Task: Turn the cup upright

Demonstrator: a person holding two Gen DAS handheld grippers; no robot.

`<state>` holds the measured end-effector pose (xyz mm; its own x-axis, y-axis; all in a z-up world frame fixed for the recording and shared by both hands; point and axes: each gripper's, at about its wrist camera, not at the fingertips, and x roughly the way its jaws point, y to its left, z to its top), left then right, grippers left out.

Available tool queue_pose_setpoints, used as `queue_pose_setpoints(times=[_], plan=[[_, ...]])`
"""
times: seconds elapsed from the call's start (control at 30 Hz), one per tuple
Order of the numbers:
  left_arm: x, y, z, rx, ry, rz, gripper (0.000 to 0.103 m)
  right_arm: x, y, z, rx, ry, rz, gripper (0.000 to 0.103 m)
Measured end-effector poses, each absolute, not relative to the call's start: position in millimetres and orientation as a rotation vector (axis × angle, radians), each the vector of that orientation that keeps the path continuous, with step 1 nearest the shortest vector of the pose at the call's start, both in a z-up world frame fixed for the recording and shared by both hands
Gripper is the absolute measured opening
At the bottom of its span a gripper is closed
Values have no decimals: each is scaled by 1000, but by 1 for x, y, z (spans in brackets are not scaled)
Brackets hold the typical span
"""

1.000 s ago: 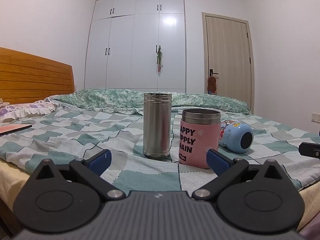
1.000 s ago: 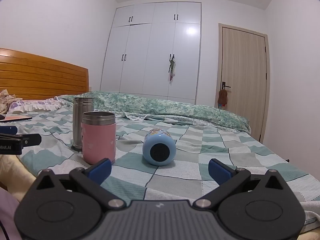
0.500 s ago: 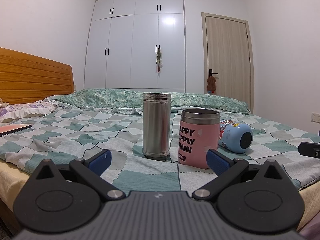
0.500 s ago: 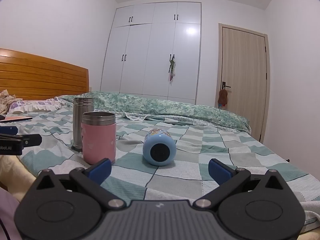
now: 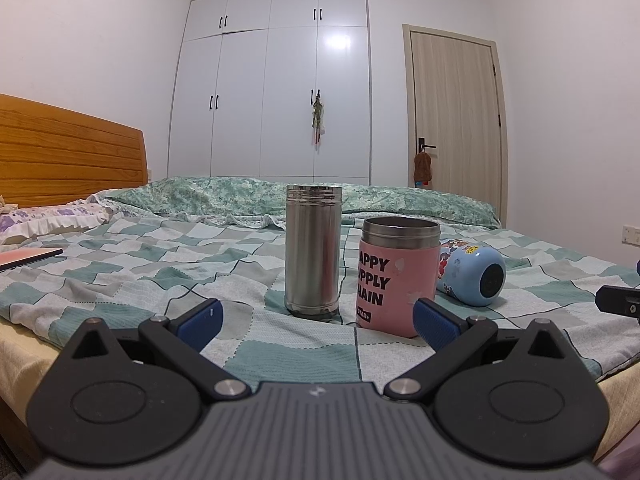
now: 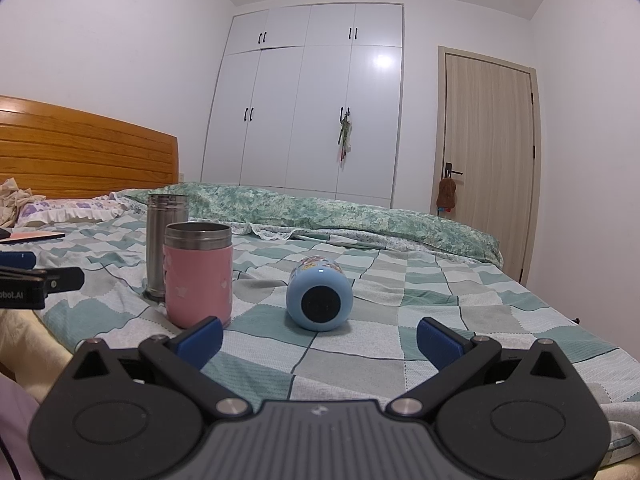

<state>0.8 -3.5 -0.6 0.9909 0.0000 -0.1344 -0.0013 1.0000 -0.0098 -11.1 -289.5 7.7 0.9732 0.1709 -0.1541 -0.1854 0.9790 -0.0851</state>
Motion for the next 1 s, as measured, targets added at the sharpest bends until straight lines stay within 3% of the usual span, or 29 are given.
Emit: queue_pose_setpoints(times=[1.0], plan=[[-2,-6,0,-10,133,0,103,-14,-289,10,-105,148,179,103]])
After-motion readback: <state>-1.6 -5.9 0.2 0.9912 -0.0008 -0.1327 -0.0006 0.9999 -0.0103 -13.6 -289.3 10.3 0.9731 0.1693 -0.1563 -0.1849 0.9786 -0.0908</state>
